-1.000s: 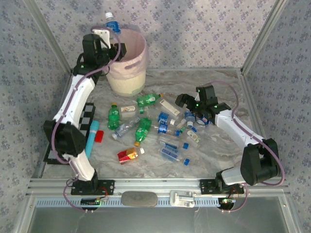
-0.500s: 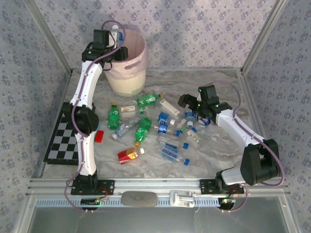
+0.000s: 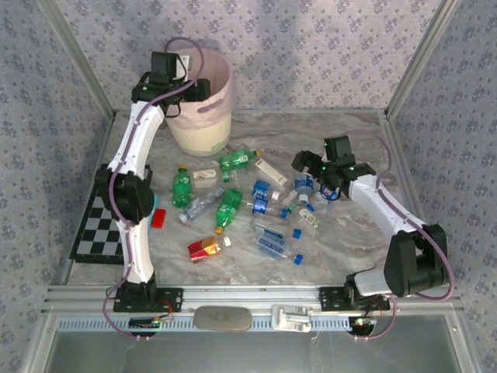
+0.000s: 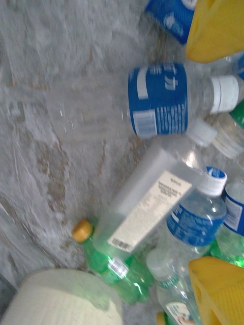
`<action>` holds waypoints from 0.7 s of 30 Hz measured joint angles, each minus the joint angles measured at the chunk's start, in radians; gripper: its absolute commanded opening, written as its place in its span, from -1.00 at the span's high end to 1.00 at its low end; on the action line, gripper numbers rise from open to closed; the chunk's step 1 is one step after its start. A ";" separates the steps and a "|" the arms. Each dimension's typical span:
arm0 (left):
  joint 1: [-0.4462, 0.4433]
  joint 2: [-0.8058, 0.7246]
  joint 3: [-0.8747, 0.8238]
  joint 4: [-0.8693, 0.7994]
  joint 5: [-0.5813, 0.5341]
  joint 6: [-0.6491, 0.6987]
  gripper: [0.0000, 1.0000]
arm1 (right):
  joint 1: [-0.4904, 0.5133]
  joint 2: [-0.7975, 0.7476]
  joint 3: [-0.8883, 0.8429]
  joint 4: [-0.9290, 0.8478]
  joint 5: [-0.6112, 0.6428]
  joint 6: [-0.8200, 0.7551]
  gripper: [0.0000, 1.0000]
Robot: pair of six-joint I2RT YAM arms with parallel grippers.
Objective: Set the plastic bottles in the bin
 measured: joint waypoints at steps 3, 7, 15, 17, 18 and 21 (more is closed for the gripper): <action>-0.031 -0.147 -0.178 0.090 -0.012 0.006 -0.79 | -0.031 -0.016 -0.002 -0.016 0.040 0.003 -1.00; -0.070 -0.383 -0.452 0.274 -0.014 0.004 -0.86 | -0.077 -0.073 -0.037 -0.018 0.076 0.024 -1.00; -0.114 -0.701 -0.880 0.578 0.014 -0.056 -1.00 | -0.209 -0.132 -0.158 -0.005 0.096 0.084 -1.00; -0.130 -0.744 -0.964 0.614 0.028 -0.078 -1.00 | -0.229 -0.132 -0.188 0.009 0.095 0.103 -1.00; -0.146 -0.763 -1.009 0.629 0.033 -0.092 -1.00 | -0.236 -0.130 -0.202 0.015 0.093 0.113 -1.00; -0.203 -0.791 -1.112 0.671 0.055 -0.132 -1.00 | -0.252 -0.112 -0.230 0.038 0.083 0.140 -1.00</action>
